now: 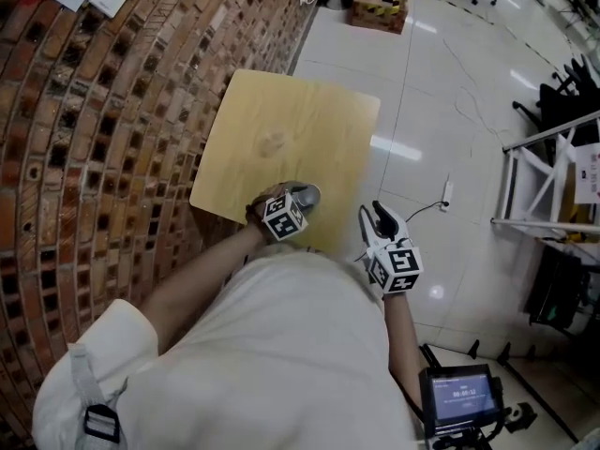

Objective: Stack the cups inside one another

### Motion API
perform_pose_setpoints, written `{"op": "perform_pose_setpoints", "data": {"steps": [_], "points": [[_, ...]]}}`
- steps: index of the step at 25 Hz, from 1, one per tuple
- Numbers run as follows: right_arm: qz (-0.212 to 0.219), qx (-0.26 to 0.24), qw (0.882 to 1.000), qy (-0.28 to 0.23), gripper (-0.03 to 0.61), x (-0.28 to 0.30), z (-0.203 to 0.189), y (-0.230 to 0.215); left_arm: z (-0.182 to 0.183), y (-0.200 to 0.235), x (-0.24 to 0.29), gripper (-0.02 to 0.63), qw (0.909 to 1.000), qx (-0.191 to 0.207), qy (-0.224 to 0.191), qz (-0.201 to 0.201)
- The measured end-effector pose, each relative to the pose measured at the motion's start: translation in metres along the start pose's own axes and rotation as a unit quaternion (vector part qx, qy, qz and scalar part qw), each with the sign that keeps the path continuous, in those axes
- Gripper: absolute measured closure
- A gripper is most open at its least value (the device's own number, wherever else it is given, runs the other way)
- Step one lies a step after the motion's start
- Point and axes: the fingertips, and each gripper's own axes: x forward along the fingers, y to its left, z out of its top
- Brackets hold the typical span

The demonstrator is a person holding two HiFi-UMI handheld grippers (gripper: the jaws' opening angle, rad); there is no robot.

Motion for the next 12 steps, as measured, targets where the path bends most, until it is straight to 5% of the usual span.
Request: {"op": "perform_pose_setpoints", "data": {"steps": [7,12], "points": [[0.027,-0.025,0.999,0.006,0.466,0.024,0.015,0.007,-0.001,0.048,-0.057,0.379,0.983,-0.153,-0.086,0.053],[0.055,-0.051,0.997,0.011,0.466,0.04,0.033,0.01,-0.008,0.087,-0.101,0.394,0.9441,-0.279,-0.145,0.099]]}}
